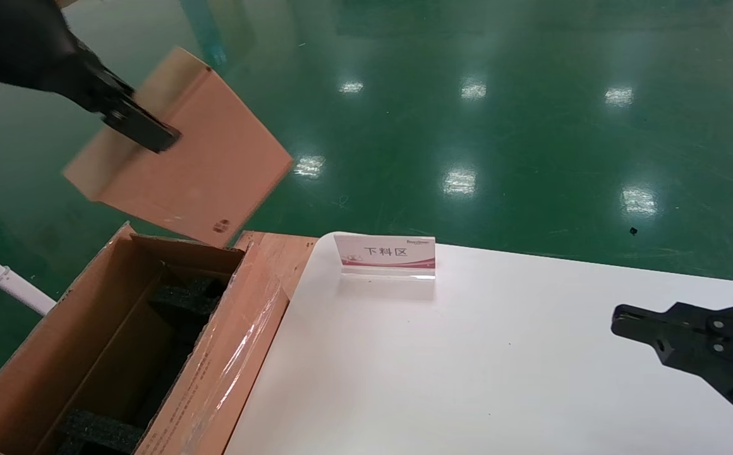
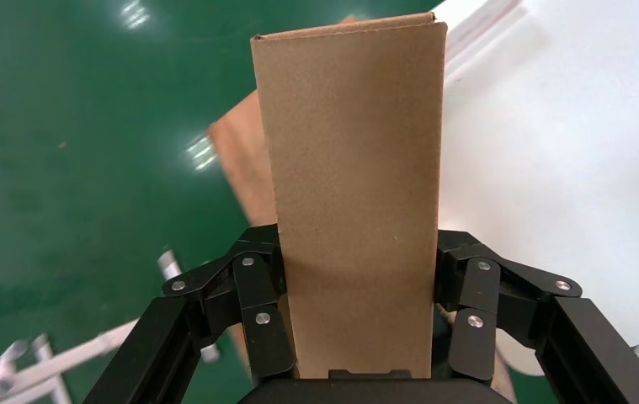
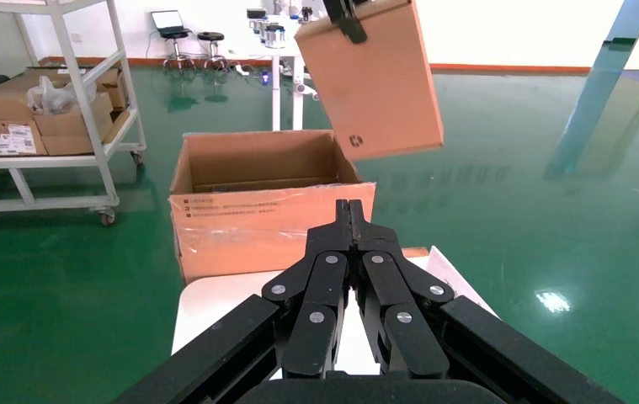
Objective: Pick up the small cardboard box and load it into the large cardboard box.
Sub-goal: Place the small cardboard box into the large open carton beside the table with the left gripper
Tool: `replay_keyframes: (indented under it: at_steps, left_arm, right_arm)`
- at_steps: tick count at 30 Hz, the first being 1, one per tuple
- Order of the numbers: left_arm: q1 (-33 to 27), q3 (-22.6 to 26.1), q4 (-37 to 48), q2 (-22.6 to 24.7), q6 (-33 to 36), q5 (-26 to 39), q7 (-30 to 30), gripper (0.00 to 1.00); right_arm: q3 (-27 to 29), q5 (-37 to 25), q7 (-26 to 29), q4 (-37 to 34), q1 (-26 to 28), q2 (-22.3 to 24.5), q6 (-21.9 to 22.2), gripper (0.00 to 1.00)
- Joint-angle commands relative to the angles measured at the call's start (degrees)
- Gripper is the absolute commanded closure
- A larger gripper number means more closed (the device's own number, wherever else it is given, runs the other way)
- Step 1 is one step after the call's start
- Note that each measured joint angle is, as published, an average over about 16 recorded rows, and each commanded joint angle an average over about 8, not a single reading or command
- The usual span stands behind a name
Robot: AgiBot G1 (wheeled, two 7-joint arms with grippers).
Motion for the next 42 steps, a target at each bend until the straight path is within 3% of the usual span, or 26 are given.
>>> replay_keyframes:
  at_steps: [1,2,10,16,22,29,42]
  left_arm:
    - [-2.81,2.46,0.18,0.40,0.06,-1.04,-0.06,1.00]
    - [-3.55,4.01,0.17,0.68,0.11,-1.79,-0.38,1.00]
    - [-7.86,16.89,-0.19,2.12,1.70,-7.09,-1.84,1.00]
    - [-10.53,25.15,-0.03,1.26,2.83,-10.52,-1.08,1.00]
    - [-9.71,29.49,0.75,-0.73,1.61,-11.78,0.18,1.00]
    - [-5.50,31.36,2.12,-3.53,-1.30,-10.10,1.19,1.00]
    - [-3.49,32.68,0.75,-9.58,-2.99,-6.59,0.10,1.00]
  right_arm:
    - [-0.01,0.00,0.00,0.00,0.00,0.00,0.00,1.00]
    - [-0.01,0.01,-0.01,0.00,0.00,0.00,0.00,0.99]
    - [-0.04,0.03,-0.02,0.00,0.01,0.02,0.02,0.00]
    - [-0.06,0.04,-0.03,0.00,0.01,0.02,0.02,0.00]
    - [-0.08,0.05,-0.04,0.00,0.02,0.03,0.03,0.00]
    - [-0.10,0.07,-0.05,0.00,0.02,0.04,0.04,0.00]
    - [-0.14,0.10,-0.07,0.00,0.03,0.06,0.06,0.00]
